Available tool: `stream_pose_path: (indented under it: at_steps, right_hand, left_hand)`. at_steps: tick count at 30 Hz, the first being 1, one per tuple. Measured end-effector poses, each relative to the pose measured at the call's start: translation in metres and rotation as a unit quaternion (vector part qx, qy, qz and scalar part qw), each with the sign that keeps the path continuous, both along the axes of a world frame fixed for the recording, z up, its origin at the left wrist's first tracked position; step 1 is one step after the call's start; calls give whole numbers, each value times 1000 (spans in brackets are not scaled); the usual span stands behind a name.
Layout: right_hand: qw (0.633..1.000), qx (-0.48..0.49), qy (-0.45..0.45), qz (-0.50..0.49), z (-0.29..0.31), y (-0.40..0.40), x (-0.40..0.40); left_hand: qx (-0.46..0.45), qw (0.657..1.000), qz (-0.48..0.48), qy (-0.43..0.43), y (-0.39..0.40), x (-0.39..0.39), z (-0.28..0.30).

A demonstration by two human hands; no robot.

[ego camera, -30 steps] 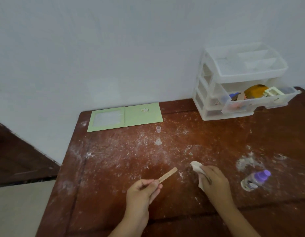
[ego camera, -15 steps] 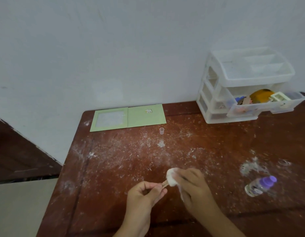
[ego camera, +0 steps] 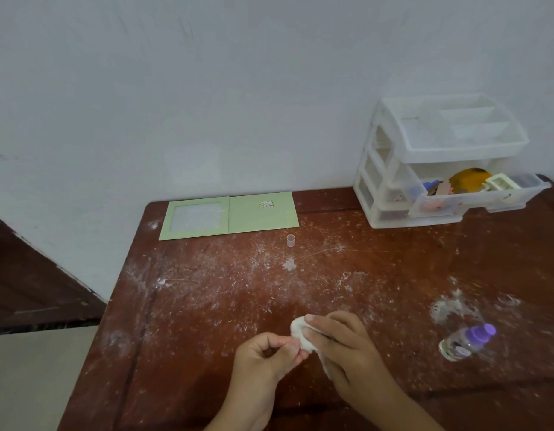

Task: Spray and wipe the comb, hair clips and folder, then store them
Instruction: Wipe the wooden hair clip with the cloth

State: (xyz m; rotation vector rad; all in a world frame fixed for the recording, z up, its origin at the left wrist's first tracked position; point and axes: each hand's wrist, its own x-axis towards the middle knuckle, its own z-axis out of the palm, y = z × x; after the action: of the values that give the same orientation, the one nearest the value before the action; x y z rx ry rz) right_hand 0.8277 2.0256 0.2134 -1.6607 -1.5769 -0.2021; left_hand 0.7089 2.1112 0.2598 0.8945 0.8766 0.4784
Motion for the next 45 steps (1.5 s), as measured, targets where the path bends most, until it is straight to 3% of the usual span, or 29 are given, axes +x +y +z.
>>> stream_pose_path:
  at_steps: [7,11,13,16,19,22,30,32,34,37,45]
  right_hand:
    - [998,30,29,44,2,-2,-5]
    - [997,-18,44,-56,-18,-12,20]
    - [976,-38,165,-135,-14,-20,28]
    - [884,-84,443,-120,9,-23,22]
    - [845,-105,524,-11,27,-16,11]
    - [834,-69,548,-12,31,-9,2]
    - [929,-27,360,-77,29,-6,-3]
    - [966,7,229,-119,30,-4,-1]
    - [993,31,76,-79,27,1,-2]
    - [1000,10,-25,-9,28,11,-14]
    - [997,-38,-63,-24,32,7,12]
  left_hand:
    - [14,1000,-16,-15,-2,-3,-1]
    - [20,1000,-9,16,-1,-8,-11]
    - [50,998,-14,38,2,-11,-16]
    - [155,984,-41,82,3,-13,-20]
    - [258,957,-74,113,1,-11,-18]
    - [301,944,-65,117,4,-11,-13]
    - [203,979,2,27,5,-14,-4]
    - [246,969,21,25,5,-15,-9]
    - [303,952,30,23,4,-15,-9]
    - [340,940,33,19,6,-15,-10]
    - [422,903,79,12,7,-20,-14]
